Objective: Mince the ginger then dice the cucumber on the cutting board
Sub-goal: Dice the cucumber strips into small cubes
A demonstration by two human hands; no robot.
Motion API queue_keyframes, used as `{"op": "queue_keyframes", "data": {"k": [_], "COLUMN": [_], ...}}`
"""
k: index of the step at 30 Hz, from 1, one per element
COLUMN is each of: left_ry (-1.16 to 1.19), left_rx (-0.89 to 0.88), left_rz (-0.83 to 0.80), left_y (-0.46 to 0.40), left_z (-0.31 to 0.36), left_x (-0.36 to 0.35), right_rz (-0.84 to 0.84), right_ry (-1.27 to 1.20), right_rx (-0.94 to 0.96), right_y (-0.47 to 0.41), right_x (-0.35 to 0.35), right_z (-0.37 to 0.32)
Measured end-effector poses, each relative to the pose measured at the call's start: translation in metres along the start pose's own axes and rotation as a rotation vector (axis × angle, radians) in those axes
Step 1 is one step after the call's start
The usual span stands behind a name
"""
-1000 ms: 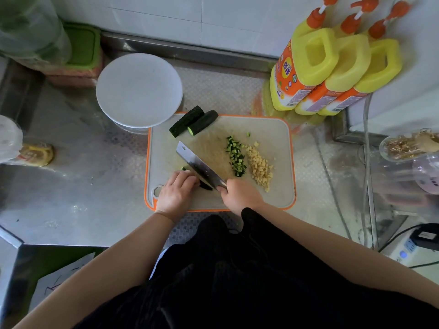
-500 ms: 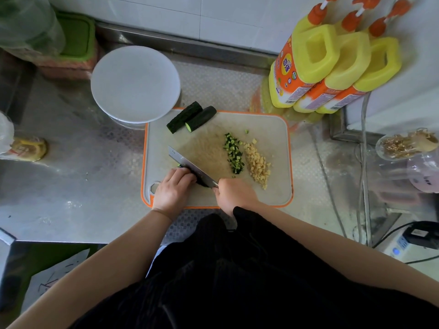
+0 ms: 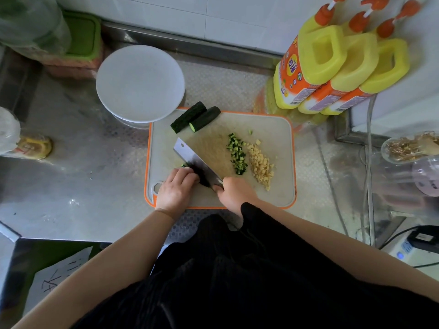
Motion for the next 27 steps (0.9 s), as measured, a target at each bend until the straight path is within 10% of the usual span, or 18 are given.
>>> {"op": "queue_keyframes", "data": {"k": [27], "left_ry": [0.037], "left_rx": [0.044], "left_rz": [0.069], "left_y": [-0.003], "left_z": [0.001], "left_x": [0.009], "right_rz": [0.048], "right_ry": [0.116], "right_rx": [0.027], "right_y": [-0.003], "right_x": [0.002], "right_z": [-0.015]}}
Point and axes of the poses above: each hand's wrist, its own y-axis away from the middle knuckle, its own x-axis out of the back of the hand, z = x × y, the point moved 7 cm from there along -y, towards the middle knuckle, and after that the axes turned 9 degrees about y, right-handed, at the moved point
